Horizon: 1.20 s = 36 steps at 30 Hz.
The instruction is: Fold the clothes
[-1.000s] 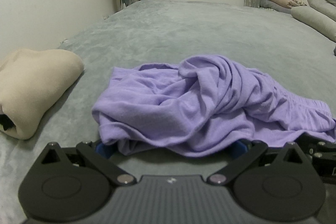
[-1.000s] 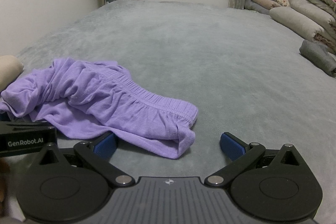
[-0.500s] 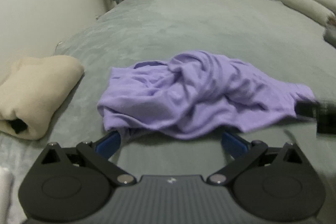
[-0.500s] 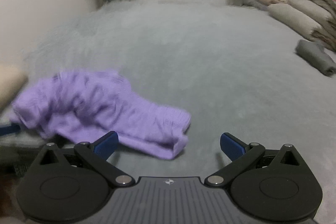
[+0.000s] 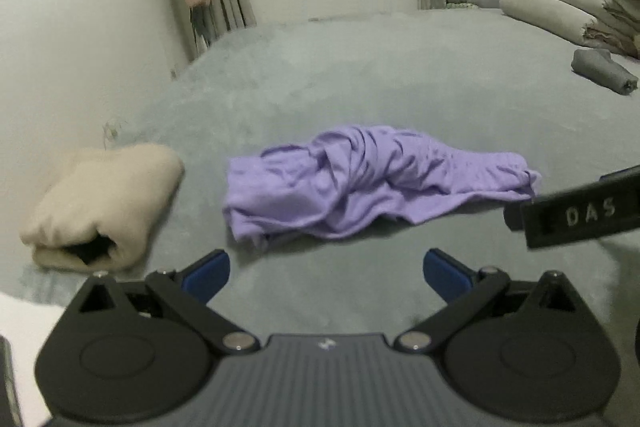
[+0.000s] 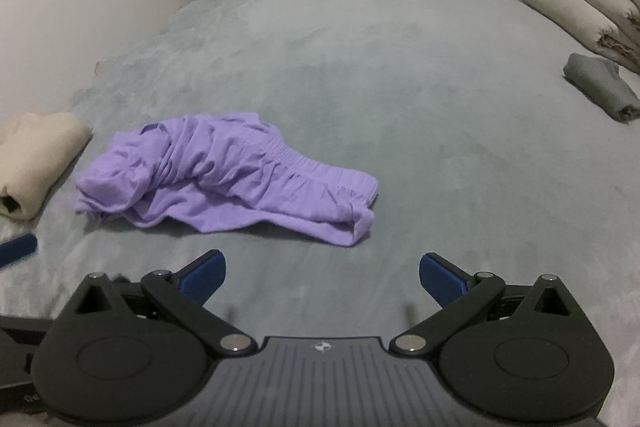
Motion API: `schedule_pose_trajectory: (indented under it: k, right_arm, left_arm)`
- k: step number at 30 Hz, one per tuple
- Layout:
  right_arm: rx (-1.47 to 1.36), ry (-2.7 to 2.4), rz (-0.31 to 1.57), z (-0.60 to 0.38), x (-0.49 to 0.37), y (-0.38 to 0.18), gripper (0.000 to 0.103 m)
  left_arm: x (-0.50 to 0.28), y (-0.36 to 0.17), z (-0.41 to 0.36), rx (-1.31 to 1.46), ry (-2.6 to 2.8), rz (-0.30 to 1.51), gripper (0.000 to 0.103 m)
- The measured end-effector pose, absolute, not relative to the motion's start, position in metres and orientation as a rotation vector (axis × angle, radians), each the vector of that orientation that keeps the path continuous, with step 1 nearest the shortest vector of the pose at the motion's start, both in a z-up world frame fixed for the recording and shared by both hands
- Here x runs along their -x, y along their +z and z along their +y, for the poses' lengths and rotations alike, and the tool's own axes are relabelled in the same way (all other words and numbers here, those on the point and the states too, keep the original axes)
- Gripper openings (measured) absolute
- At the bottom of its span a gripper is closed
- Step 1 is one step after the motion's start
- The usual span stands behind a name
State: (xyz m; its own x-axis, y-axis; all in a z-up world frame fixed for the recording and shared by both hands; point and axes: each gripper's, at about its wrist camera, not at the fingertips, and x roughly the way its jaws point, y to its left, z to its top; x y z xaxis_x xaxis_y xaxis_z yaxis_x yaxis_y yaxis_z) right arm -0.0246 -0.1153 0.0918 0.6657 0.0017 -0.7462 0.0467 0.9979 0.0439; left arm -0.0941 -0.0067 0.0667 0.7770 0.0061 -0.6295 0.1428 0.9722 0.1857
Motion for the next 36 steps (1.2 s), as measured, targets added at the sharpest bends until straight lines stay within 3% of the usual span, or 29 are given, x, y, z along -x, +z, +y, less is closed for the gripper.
schedule_pose_trajectory:
  k: [36]
  right_arm:
    - [-0.072,-0.035,0.793,-0.116,0.031,0.089,0.103]
  left_arm:
    - [0.082,0.059,0.004,-0.179,-0.052,0.722,0.103]
